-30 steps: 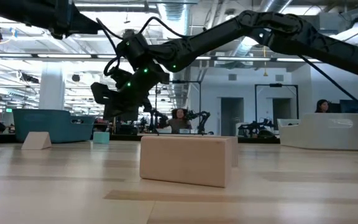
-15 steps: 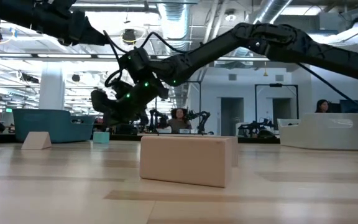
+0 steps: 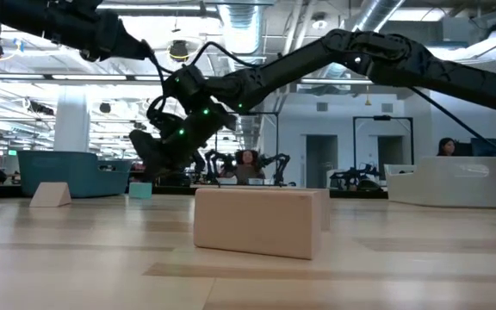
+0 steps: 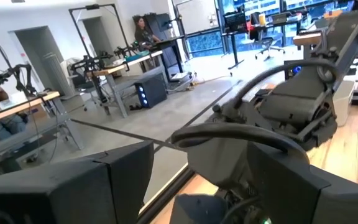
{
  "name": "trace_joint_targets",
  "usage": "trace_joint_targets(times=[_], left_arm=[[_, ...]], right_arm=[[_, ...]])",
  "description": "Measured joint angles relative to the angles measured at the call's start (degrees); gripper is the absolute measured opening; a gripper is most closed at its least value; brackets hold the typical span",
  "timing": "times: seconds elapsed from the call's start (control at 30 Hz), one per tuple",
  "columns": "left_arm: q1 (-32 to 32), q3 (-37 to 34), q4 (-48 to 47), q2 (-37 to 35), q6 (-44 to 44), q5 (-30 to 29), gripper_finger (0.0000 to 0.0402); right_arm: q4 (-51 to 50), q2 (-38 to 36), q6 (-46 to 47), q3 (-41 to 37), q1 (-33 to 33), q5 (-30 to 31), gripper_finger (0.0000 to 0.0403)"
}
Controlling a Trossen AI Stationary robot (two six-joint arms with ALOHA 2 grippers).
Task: Sort & place blocks by color
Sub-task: Put the top light blue block into the transparent bin
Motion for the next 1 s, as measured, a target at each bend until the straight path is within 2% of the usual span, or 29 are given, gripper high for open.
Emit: trace_joint_targets(times=[0.2, 0.57, 0.83, 1.0], left_arm=[[0.0, 1.2, -0.5, 0.0, 0.1, 0.0, 0.0249], [0.0, 1.3, -3.1, -0.1, 1.3, -0.2, 0.0249], [-1.0, 1.4, -9.0, -1.6, -2.4, 1.8, 0.0249], [-3.6, 1.4, -11.3, -2.9, -4.9, 6.5, 0.0249]], right_arm=[[-3.8, -0.4, -0.6, 0.1, 0.0, -1.4, 0.0001], [-29.7, -6.3, 2.2, 0.1, 3.9, -0.3, 0.0001], [-54.5, -10.1, 2.1, -1.5, 10.2, 8.1, 0.0003], [-58.6, -10.7, 2.8, -1.8, 14.6, 13.7, 0.0003]])
